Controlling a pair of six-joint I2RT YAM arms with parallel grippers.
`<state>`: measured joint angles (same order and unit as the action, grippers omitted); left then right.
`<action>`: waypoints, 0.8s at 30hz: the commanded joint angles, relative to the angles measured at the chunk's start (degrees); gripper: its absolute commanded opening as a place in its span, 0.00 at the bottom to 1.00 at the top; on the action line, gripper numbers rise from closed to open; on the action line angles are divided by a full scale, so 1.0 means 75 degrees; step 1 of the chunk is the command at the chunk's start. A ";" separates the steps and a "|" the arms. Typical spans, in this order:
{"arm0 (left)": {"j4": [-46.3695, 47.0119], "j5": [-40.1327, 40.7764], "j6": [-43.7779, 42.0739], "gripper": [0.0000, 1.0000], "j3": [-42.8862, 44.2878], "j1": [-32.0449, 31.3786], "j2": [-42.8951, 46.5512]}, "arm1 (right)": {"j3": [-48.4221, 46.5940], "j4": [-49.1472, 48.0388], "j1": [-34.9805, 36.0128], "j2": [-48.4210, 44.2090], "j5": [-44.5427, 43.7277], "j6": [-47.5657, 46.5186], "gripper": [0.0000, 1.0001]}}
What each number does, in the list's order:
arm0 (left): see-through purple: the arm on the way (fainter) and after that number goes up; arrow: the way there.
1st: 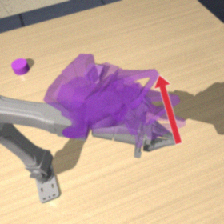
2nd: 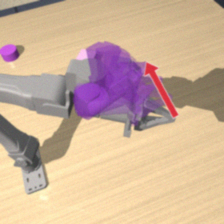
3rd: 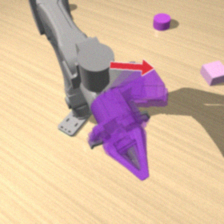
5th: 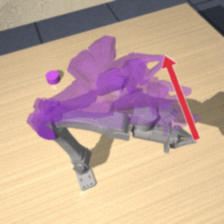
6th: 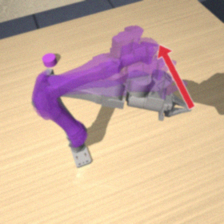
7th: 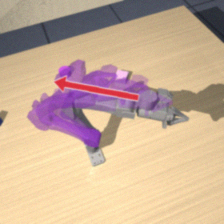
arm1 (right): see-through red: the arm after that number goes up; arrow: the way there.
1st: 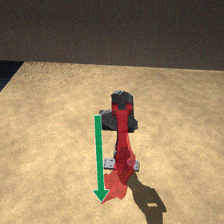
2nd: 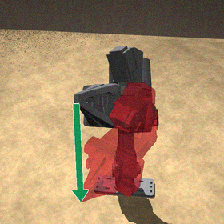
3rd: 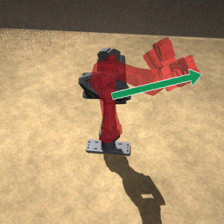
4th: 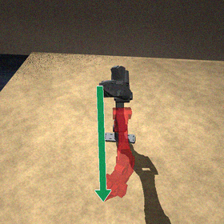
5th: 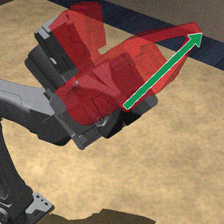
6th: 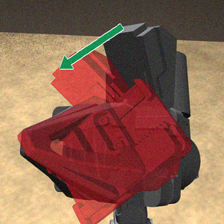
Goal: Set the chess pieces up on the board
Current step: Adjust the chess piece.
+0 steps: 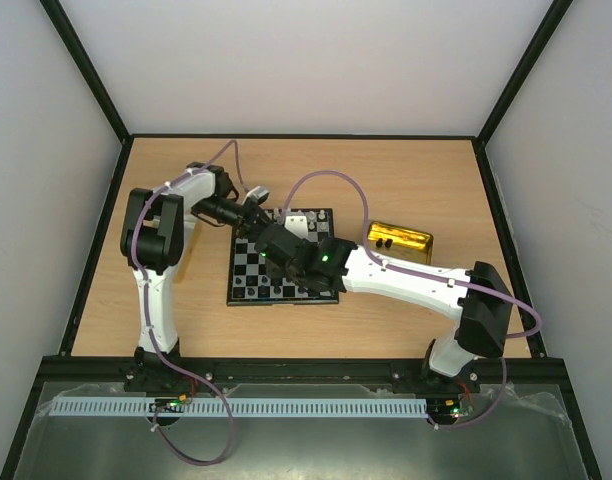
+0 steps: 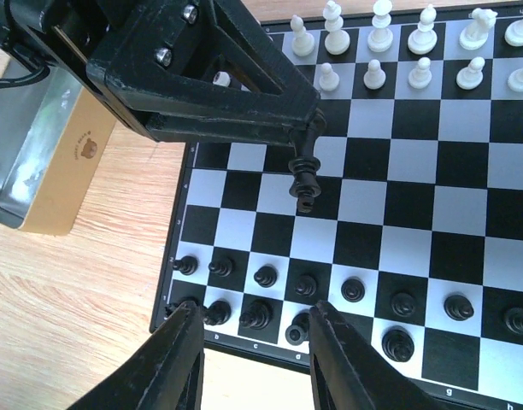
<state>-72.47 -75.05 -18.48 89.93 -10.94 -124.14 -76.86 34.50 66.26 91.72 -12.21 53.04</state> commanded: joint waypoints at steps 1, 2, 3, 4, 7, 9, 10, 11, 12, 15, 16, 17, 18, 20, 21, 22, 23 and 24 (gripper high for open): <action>0.0018 -0.0218 0.0027 0.02 -0.0061 0.0041 0.0344 | 0.0021 -0.0250 0.0048 -0.0125 -0.0154 0.0147 0.33; 0.0024 -0.0216 0.0027 0.02 -0.0061 0.0041 0.0355 | 0.0025 -0.0260 0.0048 -0.0110 -0.0164 0.0149 0.33; 0.0029 -0.0232 0.0027 0.02 -0.0071 0.0045 0.0372 | 0.0035 -0.0299 0.0042 -0.0093 -0.0167 0.0146 0.33; 0.0038 -0.0236 0.0034 0.02 -0.0083 0.0044 0.0388 | 0.0053 -0.0315 0.0037 -0.0075 -0.0177 0.0147 0.33; 0.0065 -0.0241 0.0071 0.02 -0.0096 0.0052 0.0411 | 0.0079 -0.0307 0.0019 -0.0019 -0.0203 0.0176 0.33; 0.0082 -0.0251 0.0082 0.02 -0.0106 0.0061 0.0420 | 0.0147 -0.0343 0.0002 -0.0005 -0.0248 0.0224 0.33; 0.0087 -0.0248 0.0085 0.02 -0.0117 0.0064 0.0421 | 0.0182 -0.0375 -0.0015 -0.0016 -0.0269 0.0248 0.33; 0.0088 -0.0248 0.0085 0.02 -0.0122 0.0064 0.0426 | 0.0227 -0.0425 -0.0043 -0.0018 -0.0271 0.0264 0.33; 0.0091 -0.0260 0.0085 0.02 -0.0120 0.0074 0.0426 | 0.0278 -0.0472 -0.0080 -0.0017 -0.0255 0.0259 0.32; 0.0076 -0.0276 0.0074 0.02 -0.0098 0.0076 0.0431 | 0.0322 -0.0523 -0.0190 0.0053 -0.0216 0.0250 0.32; 0.0069 -0.0285 0.0068 0.02 -0.0102 0.0076 0.0433 | 0.0322 -0.0525 -0.0231 0.0080 -0.0214 0.0245 0.32; 0.0068 -0.0292 0.0062 0.02 -0.0100 0.0076 0.0449 | 0.0353 -0.0553 -0.0277 0.0086 -0.0186 0.0223 0.32; 0.0062 -0.0294 0.0062 0.02 -0.0105 0.0076 0.0462 | 0.0385 -0.0612 -0.0320 0.0090 -0.0153 0.0212 0.32; 0.0055 -0.0293 0.0050 0.02 -0.0114 0.0076 0.0483 | 0.0438 -0.0707 -0.0421 0.0098 -0.0101 0.0189 0.31; 0.0055 -0.0294 0.0050 0.02 -0.0109 0.0076 0.0491 | 0.0474 -0.0771 -0.0482 0.0088 -0.0053 0.0172 0.31; 0.0049 -0.0301 0.0038 0.02 -0.0111 0.0076 0.0509 | 0.0491 -0.0823 -0.0531 0.0100 0.0017 0.0146 0.31; 0.0044 -0.0303 0.0028 0.02 -0.0108 0.0076 0.0519 | 0.0491 -0.0866 -0.0581 0.0122 0.0074 0.0112 0.31; 0.0031 -0.0296 0.0027 0.02 -0.0123 0.0076 0.0522 | 0.0455 -0.0878 -0.0613 0.0150 0.0099 0.0071 0.31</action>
<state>-71.57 -75.53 -17.76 89.60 -10.79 -122.76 -74.02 29.93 62.83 91.85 -11.55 54.02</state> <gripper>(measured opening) 0.144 0.313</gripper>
